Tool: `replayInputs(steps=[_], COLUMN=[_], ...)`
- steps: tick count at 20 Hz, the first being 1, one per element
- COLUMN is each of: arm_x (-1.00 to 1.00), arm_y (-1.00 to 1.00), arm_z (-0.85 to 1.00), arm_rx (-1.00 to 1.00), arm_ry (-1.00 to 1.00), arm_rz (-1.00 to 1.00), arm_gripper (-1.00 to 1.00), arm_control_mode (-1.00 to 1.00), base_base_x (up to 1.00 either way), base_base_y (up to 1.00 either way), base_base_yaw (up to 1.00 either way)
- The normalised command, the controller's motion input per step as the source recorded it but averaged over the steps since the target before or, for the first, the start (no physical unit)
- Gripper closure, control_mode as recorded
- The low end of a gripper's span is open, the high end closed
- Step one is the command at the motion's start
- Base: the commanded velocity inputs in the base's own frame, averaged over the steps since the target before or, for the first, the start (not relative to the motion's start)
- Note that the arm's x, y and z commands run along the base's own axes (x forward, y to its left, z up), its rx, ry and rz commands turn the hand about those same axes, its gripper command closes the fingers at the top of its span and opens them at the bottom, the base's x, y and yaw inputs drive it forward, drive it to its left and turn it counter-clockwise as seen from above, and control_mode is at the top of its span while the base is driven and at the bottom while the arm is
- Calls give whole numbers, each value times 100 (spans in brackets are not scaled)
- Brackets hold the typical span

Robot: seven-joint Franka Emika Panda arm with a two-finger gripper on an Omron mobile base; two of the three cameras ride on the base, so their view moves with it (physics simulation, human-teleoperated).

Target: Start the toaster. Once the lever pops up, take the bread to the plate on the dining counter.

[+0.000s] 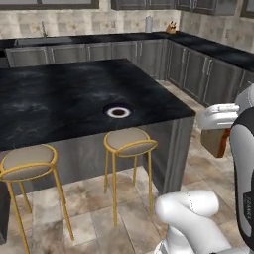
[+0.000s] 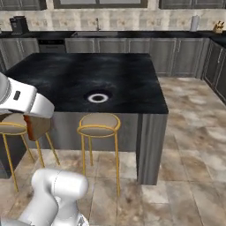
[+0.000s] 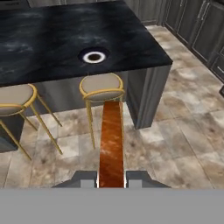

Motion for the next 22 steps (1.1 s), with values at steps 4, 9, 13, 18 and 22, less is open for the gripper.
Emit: replayInputs(steps=[4, 9, 13, 18, 22], arm_x=[0, 0, 0, 0, 0], arm_y=[0, 0, 0, 0, 0], arm_z=[0, 0, 0, 0, 0], arm_rx=[0, 0, 0, 0, 0], arm_ry=[0, 0, 0, 0, 0], arm_rz=[0, 0, 0, 0, 0], arm_gripper=[100, 100, 100, 100, 100], arm_control_mode=[100, 100, 100, 100, 100], base_base_x=[14, 59, 66, 61, 62], base_base_y=[11, 0, -6, -1, -9], base_base_yaw=[50, 27, 6, 0, 0])
